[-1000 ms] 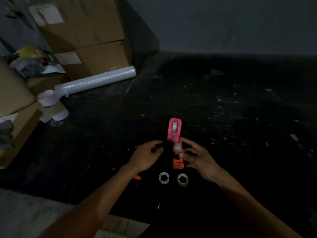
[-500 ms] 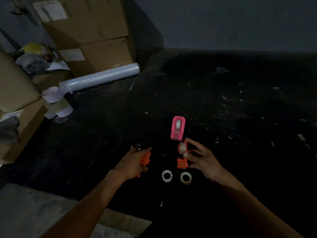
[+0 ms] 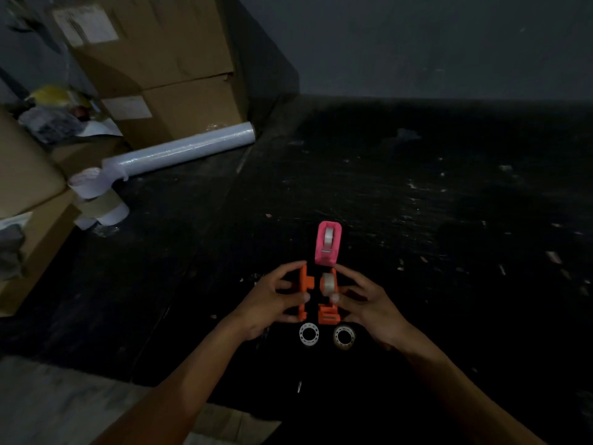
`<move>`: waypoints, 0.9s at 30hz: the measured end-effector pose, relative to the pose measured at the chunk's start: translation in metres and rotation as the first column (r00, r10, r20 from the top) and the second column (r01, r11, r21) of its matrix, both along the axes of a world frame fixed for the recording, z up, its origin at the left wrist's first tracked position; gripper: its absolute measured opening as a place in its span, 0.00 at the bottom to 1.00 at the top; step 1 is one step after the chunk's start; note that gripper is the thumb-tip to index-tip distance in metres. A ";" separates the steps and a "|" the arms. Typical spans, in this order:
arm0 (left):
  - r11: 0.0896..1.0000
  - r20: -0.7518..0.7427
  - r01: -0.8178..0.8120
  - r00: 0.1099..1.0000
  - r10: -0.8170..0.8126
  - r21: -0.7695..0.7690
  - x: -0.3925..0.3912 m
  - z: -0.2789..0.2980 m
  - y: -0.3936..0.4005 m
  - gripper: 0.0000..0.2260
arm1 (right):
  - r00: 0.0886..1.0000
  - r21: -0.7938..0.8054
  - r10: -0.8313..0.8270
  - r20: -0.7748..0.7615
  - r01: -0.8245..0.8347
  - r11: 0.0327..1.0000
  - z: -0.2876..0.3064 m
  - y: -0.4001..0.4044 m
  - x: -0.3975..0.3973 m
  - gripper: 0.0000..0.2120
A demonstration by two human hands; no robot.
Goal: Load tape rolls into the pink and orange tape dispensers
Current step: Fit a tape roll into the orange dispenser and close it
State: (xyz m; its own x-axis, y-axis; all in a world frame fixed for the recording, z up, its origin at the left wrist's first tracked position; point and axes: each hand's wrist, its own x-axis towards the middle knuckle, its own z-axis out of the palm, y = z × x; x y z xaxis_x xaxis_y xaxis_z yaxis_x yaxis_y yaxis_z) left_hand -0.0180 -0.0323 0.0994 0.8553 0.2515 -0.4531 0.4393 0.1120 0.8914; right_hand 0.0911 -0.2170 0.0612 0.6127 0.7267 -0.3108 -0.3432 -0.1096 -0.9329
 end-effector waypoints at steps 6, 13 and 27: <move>1.000 0.044 0.012 0.999 -0.011 -0.023 0.005 0.005 -0.013 0.25 | 0.997 0.057 -0.020 -0.068 0.024 0.998 0.002 -0.001 -0.003 0.27; 0.995 -0.011 0.029 0.999 -0.030 -0.100 0.007 0.011 -0.014 0.25 | 0.996 0.069 0.009 -0.089 -0.003 0.998 0.001 -0.003 -0.001 0.28; 0.990 0.007 0.007 1.000 -0.006 -0.140 0.010 0.004 -0.015 0.21 | 1.000 0.030 -0.004 0.001 0.004 1.000 0.006 0.002 -0.001 0.26</move>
State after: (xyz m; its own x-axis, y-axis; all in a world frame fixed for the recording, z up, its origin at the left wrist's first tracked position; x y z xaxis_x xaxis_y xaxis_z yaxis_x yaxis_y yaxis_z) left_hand -0.0083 -0.0473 0.1037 0.8599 0.1799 -0.4777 0.4345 0.2331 0.8700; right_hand 0.0898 -0.2147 0.0676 0.6162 0.7329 -0.2883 -0.3424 -0.0803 -0.9361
